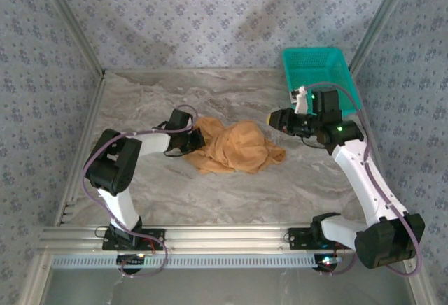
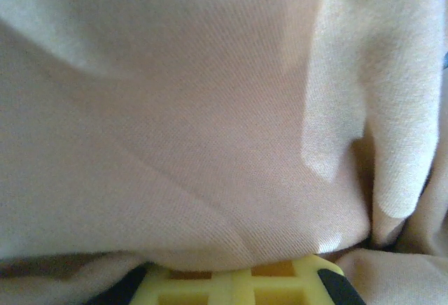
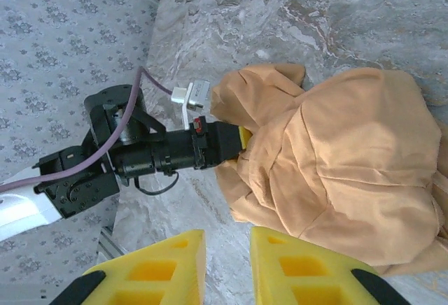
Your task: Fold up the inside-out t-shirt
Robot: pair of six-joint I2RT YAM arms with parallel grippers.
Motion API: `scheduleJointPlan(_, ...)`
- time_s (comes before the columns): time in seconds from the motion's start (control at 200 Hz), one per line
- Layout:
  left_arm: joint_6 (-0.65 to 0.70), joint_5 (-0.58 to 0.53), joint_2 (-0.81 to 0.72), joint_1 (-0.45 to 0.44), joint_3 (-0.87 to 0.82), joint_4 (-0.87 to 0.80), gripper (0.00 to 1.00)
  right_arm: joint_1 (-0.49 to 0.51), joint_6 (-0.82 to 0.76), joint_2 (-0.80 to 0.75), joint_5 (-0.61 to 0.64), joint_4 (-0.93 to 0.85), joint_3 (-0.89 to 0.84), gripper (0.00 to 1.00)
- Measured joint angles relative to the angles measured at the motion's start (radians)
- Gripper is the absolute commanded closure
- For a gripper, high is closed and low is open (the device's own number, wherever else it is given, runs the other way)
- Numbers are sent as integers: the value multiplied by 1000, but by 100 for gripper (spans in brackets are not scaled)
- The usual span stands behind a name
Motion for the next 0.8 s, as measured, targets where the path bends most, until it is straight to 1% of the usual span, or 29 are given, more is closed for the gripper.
scheduleJointPlan(0.115,0,-7,0,-3,4,-5,100,48,-2,22,45,5,-1,75)
scheduleJointPlan(0.21,0,-8,0,-3,6,-8,100,144,-10,92,114,5,-1,74)
scheduleJointPlan(0.285,0,-11,0,-3,7,-13,100,245,-14,187,180,12,-1,70)
scheduleJointPlan(0.405,0,-11,-1,-3,7,-16,100,399,-25,380,313,12,11,63)
scheduleJointPlan(0.47,0,-12,-5,-3,7,-24,100,455,-32,480,373,1,36,61)
scheduleJointPlan(0.545,0,-19,-14,-3,7,-32,100,494,-44,582,433,-14,89,60)
scheduleJointPlan(0.585,0,-22,-20,-3,7,-36,100,502,-47,624,456,-16,116,63)
scheduleJointPlan(0.61,0,-23,-24,-3,7,-39,100,504,-48,644,467,-17,131,67)
scheduleJointPlan(0.63,0,-26,-27,-3,7,-40,100,504,-53,658,476,-17,142,72)
scheduleJointPlan(0.685,0,-30,-35,-3,7,-46,100,497,-64,681,491,-16,161,89)
scheduleJointPlan(0.735,0,-31,-41,-3,7,-48,100,488,-64,687,500,-16,166,99)
scheduleJointPlan(0.804,3,-34,-47,-3,7,-52,100,467,-64,682,505,-20,165,100)
